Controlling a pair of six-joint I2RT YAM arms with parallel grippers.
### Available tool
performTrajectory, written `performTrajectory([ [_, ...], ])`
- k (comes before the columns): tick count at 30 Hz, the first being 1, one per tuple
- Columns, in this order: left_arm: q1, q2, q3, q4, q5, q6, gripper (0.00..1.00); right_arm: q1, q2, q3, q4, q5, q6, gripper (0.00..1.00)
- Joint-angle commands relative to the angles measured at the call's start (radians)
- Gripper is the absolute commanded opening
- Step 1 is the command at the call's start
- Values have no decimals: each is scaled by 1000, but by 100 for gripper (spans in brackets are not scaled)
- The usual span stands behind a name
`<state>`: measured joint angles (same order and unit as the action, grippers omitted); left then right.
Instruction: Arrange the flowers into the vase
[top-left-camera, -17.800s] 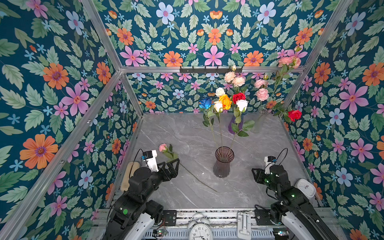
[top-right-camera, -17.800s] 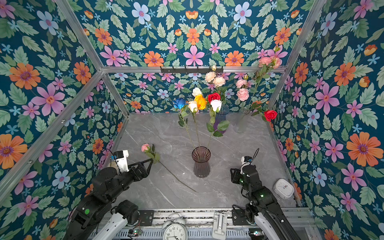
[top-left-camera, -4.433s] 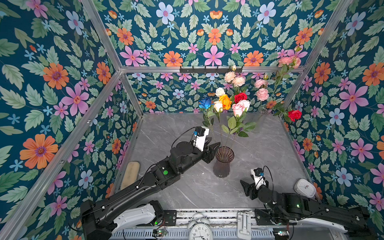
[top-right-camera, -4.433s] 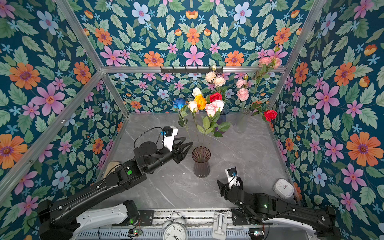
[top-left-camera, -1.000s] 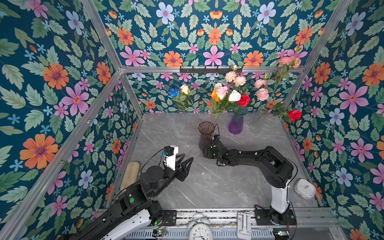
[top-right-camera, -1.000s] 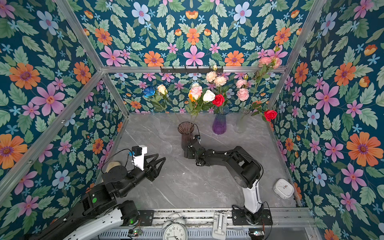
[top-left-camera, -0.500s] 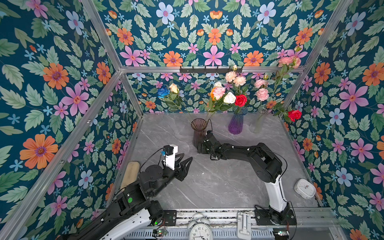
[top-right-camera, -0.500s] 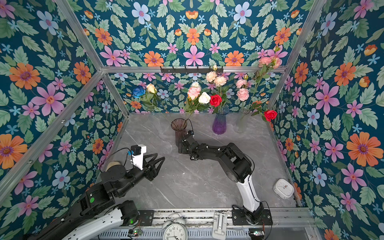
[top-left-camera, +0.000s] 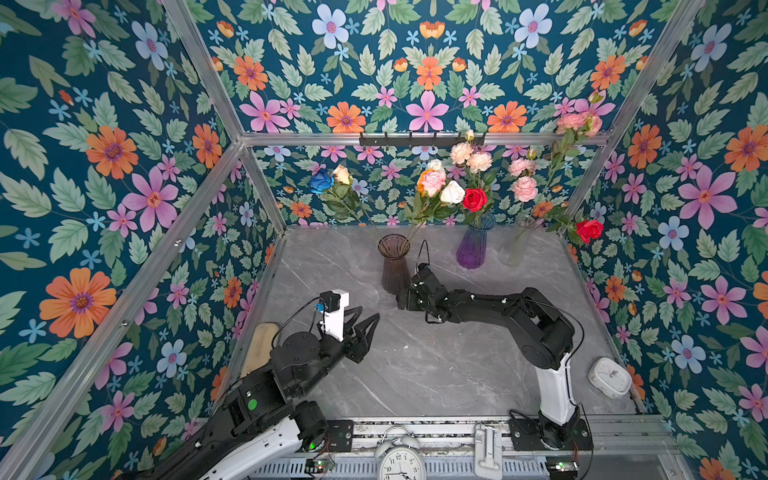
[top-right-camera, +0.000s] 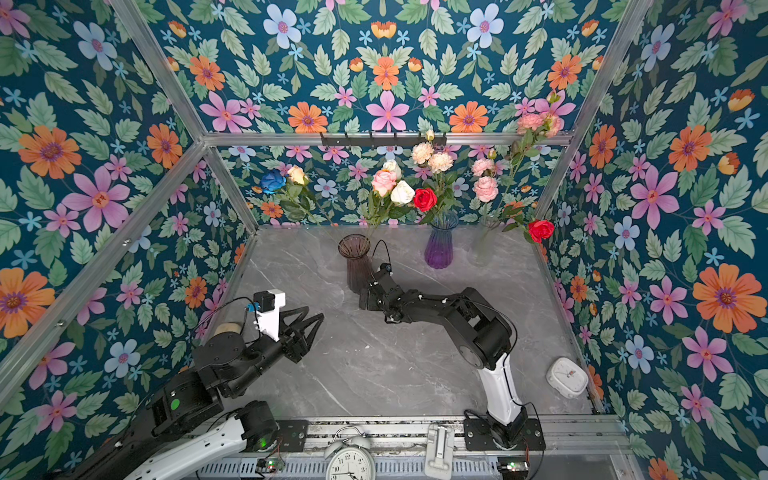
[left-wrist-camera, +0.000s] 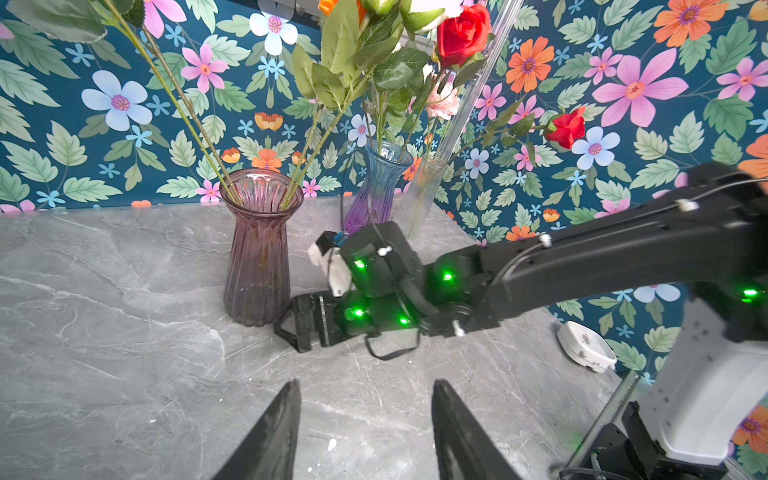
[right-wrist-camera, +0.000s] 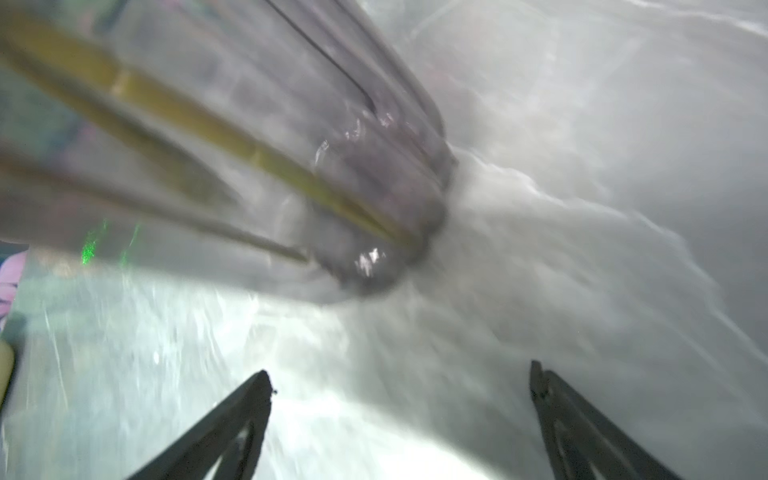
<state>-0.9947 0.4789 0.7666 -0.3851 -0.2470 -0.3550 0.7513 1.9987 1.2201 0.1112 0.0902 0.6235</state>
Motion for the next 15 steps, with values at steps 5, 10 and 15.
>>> performTrajectory([
  [5,1,55,-4,37,-6,29,54,1,-278,-229,140,60,-90,99],
  [10,2,119,-3,78,-6,32,46,2,-447,-245,61,64,-151,97],
  [15,6,303,68,94,-19,113,61,1,-635,-338,-8,73,-160,96],
])
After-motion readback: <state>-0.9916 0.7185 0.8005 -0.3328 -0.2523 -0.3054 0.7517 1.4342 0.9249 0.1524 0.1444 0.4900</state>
